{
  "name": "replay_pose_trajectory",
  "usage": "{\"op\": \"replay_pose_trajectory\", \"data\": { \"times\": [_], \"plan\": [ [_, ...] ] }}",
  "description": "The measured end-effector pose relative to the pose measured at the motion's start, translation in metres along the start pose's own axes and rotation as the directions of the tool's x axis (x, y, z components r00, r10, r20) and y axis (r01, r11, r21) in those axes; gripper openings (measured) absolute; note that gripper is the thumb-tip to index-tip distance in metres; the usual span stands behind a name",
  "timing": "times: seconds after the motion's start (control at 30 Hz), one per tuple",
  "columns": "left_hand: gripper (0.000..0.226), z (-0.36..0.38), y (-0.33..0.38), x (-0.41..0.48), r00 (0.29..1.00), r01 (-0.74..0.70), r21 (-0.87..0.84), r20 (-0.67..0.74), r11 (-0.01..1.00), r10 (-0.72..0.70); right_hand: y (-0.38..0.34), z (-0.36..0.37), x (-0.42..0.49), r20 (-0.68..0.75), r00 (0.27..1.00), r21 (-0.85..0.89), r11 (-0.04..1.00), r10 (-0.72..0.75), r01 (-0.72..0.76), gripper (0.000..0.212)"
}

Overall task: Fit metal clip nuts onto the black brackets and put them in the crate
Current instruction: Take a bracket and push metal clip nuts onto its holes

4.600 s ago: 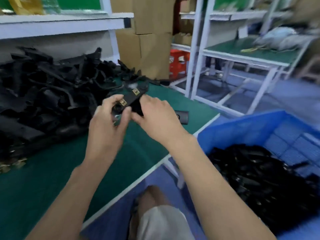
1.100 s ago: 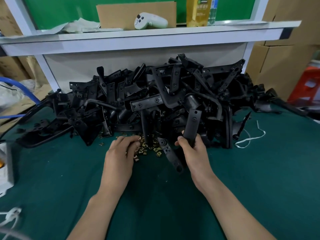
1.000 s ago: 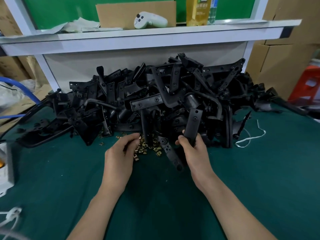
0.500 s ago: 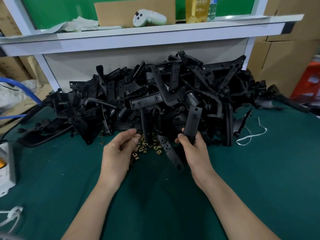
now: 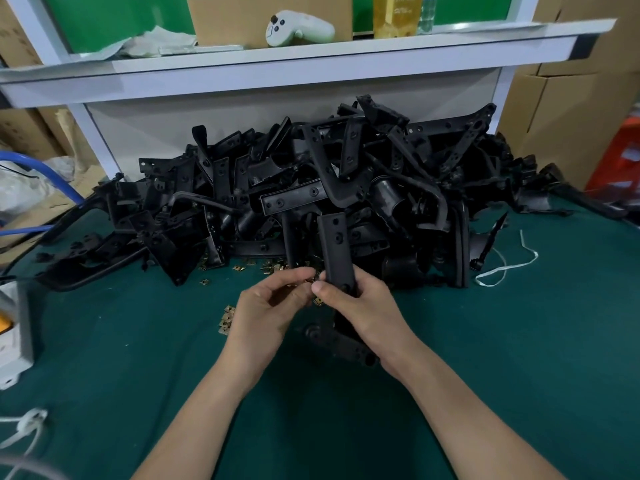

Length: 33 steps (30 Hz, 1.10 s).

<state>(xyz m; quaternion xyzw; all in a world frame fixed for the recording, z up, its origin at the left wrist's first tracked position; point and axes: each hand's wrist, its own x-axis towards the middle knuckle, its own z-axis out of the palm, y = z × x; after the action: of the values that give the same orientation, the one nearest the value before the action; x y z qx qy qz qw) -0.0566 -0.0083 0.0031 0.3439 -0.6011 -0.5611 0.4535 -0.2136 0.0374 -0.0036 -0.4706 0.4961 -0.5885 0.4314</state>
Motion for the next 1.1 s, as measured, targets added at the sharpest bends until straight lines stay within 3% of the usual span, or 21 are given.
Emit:
{"op": "replay_pose_trajectory", "data": {
  "times": [0.27,0.57,0.63,0.77,0.83,0.93,1.1],
  "plan": [
    [0.025,0.001,-0.001,0.002,1.000,0.012,-0.061,-0.001,0.998,-0.012,-0.003,-0.002,0.001,-0.032,0.999,0.013,1.000,0.000,0.001,0.014],
    [0.021,0.008,-0.002,0.000,0.996,0.086,-0.286,0.019,0.954,-0.084,-0.003,0.000,0.000,-0.035,0.999,0.074,0.997,-0.019,0.022,0.016],
    [0.020,0.009,-0.002,0.000,0.998,0.067,-0.248,0.016,0.967,-0.065,-0.002,0.001,0.001,-0.046,0.998,0.066,0.997,-0.043,0.046,0.017],
    [0.021,0.009,-0.007,0.002,1.000,-0.015,-0.006,-0.002,1.000,0.015,0.001,0.004,0.002,-0.062,0.995,0.062,0.995,-0.074,0.078,0.016],
    [0.024,0.006,-0.009,0.003,0.999,-0.027,0.062,-0.045,0.998,0.030,0.001,0.005,0.004,-0.157,0.986,0.098,0.993,-0.049,0.065,0.015],
    [0.020,-0.007,-0.009,0.007,0.989,-0.031,0.039,-0.143,0.999,0.037,0.000,-0.013,0.011,-0.364,0.931,0.185,0.981,0.016,0.055,0.011],
    [0.015,-0.013,-0.006,0.007,0.991,-0.005,-0.032,-0.135,0.999,0.001,0.009,-0.018,0.010,-0.312,0.949,-0.060,0.998,-0.048,0.030,0.014]
  ]
}}
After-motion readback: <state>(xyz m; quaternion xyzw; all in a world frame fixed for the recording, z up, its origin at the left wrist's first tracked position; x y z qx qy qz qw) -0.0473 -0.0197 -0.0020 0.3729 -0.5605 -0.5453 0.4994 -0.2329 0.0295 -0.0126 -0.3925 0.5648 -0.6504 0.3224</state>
